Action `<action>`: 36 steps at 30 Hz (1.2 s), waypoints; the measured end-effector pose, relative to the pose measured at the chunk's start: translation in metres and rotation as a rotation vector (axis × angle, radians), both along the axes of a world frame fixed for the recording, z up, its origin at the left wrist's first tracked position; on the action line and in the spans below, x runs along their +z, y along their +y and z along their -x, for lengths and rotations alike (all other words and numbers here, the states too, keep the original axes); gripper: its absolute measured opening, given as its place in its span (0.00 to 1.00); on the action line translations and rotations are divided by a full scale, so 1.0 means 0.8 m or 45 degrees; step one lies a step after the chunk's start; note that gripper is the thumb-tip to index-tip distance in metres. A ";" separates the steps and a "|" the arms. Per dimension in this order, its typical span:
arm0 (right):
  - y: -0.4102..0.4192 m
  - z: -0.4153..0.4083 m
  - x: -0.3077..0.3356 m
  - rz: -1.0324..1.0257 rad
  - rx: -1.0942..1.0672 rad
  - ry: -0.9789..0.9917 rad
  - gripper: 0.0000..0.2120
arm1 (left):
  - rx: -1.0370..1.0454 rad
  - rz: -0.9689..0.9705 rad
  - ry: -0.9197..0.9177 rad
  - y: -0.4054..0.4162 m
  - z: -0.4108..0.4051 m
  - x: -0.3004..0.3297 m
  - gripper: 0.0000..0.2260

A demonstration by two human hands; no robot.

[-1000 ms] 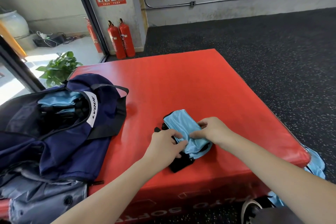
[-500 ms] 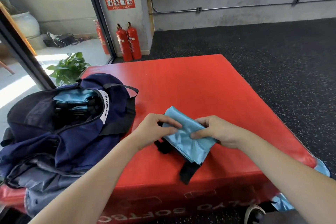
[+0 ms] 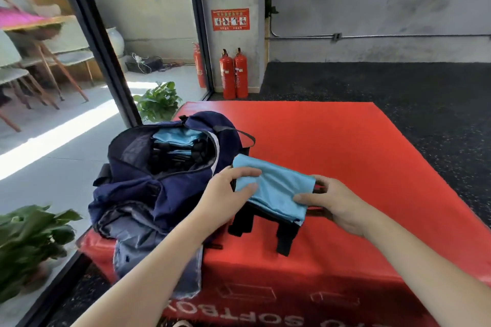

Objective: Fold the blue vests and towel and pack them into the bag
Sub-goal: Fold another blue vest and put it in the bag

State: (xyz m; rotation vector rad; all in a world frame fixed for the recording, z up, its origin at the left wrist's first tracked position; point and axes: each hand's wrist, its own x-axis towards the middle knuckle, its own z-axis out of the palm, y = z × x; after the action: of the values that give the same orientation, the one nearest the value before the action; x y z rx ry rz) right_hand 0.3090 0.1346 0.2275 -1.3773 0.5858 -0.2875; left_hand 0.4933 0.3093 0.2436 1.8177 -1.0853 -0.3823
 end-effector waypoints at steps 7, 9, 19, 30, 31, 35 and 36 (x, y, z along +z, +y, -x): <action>0.068 -0.086 0.006 0.229 -0.461 -0.161 0.17 | 0.213 0.118 0.016 0.056 -0.036 0.007 0.17; 0.082 -0.119 0.013 0.347 -0.483 -0.145 0.15 | 0.299 0.199 0.038 0.069 -0.055 0.011 0.18; 0.118 -0.289 0.038 0.513 -0.206 -0.161 0.07 | 0.849 0.292 -0.050 0.114 -0.156 0.026 0.17; 0.108 -0.410 0.026 0.340 -0.160 0.016 0.16 | 0.936 0.137 -0.050 0.091 -0.228 0.010 0.23; 0.105 -0.413 0.023 0.345 -0.165 0.021 0.16 | 0.915 0.125 -0.038 0.088 -0.232 0.008 0.24; 0.093 -0.405 0.019 0.437 -0.239 0.041 0.14 | 0.799 0.064 0.066 0.069 -0.245 0.005 0.26; 0.089 -0.402 0.017 0.462 -0.269 0.043 0.14 | 0.767 0.040 0.085 0.063 -0.252 0.006 0.26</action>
State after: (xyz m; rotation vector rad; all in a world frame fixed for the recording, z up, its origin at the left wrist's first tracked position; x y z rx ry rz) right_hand 0.6307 0.2059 0.2414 -1.6730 0.7338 -0.5627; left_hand 0.6946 0.3600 0.2486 1.9820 -0.4539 -0.0619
